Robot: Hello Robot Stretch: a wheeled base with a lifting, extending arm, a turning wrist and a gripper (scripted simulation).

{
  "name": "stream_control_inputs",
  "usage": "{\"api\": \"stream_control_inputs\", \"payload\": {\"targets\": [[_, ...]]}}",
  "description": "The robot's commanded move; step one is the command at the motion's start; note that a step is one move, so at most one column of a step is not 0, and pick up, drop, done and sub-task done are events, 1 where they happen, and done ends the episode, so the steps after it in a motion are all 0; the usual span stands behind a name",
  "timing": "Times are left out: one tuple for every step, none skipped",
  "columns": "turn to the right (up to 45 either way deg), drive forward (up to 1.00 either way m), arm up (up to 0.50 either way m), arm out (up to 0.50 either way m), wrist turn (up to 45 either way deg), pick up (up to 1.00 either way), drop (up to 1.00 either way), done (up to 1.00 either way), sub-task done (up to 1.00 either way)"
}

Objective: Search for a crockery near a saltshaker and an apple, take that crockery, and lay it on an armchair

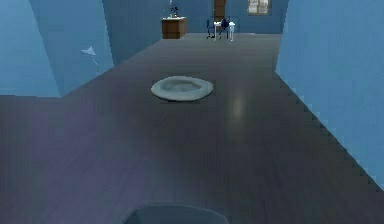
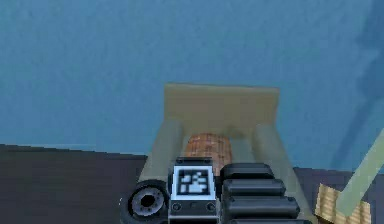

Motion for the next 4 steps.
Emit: {"api": "stream_control_inputs", "payload": {"targets": [[-18.0,0.0,0.0,0.0,0.0,0.0,0.0,0.0,0.0],[45.0,0.0,0.0,0.0,0.0,0.0,0.0,0.0,0.0],[42.0,0.0,0.0,0.0,0.0,0.0,0.0,0.0,0.0],[0.0,0.2,0.0,0.0,0.0,0.0,0.0,0.0,0.0]]}}
